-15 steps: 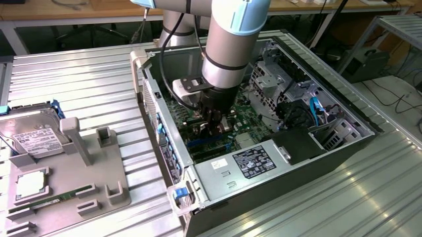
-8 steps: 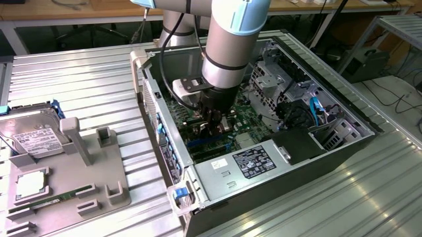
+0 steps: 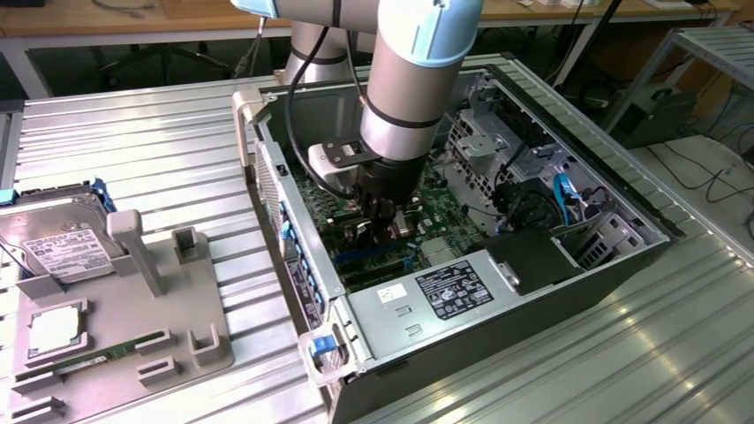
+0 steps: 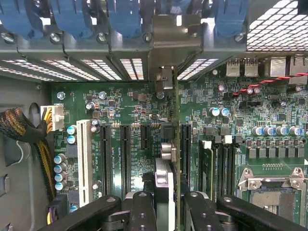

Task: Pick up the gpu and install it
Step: 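Insert the gpu into the slot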

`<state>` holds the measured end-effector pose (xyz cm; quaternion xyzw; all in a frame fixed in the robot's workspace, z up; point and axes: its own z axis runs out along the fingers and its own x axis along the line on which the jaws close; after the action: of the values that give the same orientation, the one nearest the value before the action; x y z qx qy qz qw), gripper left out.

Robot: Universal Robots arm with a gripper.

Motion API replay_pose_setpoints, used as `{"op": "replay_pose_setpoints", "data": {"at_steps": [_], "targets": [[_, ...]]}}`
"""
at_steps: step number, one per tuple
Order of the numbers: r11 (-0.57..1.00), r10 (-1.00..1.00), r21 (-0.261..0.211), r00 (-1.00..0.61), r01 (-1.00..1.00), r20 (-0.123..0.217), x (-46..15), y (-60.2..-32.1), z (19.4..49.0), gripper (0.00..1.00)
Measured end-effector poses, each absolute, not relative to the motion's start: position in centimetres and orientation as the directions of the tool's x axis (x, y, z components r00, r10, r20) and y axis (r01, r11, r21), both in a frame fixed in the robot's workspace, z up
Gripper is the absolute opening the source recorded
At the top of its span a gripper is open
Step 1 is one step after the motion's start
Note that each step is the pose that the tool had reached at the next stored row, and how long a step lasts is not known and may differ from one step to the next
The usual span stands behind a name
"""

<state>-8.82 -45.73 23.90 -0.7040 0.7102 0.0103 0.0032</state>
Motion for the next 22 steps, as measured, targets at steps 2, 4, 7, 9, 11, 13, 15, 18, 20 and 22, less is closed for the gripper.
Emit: {"op": "replay_pose_setpoints", "data": {"at_steps": [2, 4, 7, 9, 11, 13, 15, 18, 20, 22], "targets": [[0.009, -1.000, 0.010, -0.009, -1.000, -0.019, -8.82, -45.73, 23.90, 0.28], [0.009, -1.000, 0.010, -0.009, -1.000, -0.019, -8.82, -45.72, 23.89, 0.28], [0.010, -1.000, 0.010, -0.010, -1.000, -0.019, -8.82, -45.73, 23.89, 0.28], [0.011, -1.000, 0.010, -0.011, -1.000, -0.020, -8.82, -45.75, 23.90, 0.28], [0.011, -1.000, 0.010, -0.011, -1.000, -0.019, -8.83, -45.75, 23.96, 0.28], [0.011, -1.000, 0.010, -0.011, -1.000, -0.019, -8.84, -45.75, 23.96, 0.28], [0.011, -1.000, 0.010, -0.011, -1.000, -0.019, -8.84, -45.75, 24.01, 0.28], [0.011, -1.000, 0.010, -0.011, -1.000, -0.019, -8.87, -45.75, 24.02, 0.28], [0.011, -1.000, 0.010, -0.011, -1.000, -0.019, -8.87, -45.75, 24.03, 0.28], [0.011, -1.000, 0.010, -0.011, -1.000, -0.019, -8.88, -45.75, 24.03, 0.28]]}}
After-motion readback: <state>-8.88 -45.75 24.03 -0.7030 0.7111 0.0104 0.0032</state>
